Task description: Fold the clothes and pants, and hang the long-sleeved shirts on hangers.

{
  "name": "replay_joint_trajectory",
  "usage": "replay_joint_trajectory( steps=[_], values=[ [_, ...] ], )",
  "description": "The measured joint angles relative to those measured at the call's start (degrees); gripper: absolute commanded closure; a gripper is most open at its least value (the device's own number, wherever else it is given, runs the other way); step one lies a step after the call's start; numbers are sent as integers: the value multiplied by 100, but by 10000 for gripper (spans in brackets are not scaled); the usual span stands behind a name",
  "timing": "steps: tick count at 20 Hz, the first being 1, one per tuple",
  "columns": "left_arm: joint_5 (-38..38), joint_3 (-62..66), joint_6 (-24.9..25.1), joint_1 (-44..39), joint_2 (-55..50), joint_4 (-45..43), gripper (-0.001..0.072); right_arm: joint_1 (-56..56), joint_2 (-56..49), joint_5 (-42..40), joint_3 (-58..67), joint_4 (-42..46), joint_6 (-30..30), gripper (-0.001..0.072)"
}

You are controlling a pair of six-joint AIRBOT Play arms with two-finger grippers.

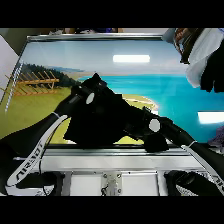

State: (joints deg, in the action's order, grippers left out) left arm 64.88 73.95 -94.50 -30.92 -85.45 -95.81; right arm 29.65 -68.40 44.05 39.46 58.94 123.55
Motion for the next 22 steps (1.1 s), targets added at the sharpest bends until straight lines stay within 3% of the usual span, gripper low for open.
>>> replay_joint_trajectory(
  steps=[1, 2, 9, 17, 22],
  values=[
    [-2, 0, -2, 50, 157, 0, 686, 13, 31, -136, 0, -127, -70, 42],
    [-4, 0, -2, 87, 299, 0, 686, 22, 72, -236, 0, -260, -175, 23],
    [55, 0, -4, 133, 645, 317, 686, 92, 50, -479, 0, -929, -601, 24],
    [190, 0, -4, 210, 678, 476, 686, -140, 223, 160, -273, -796, -957, 24],
    [210, 0, -4, 214, 678, 496, 686, 195, 9, -848, -688, -1639, -896, 41]
  ],
)
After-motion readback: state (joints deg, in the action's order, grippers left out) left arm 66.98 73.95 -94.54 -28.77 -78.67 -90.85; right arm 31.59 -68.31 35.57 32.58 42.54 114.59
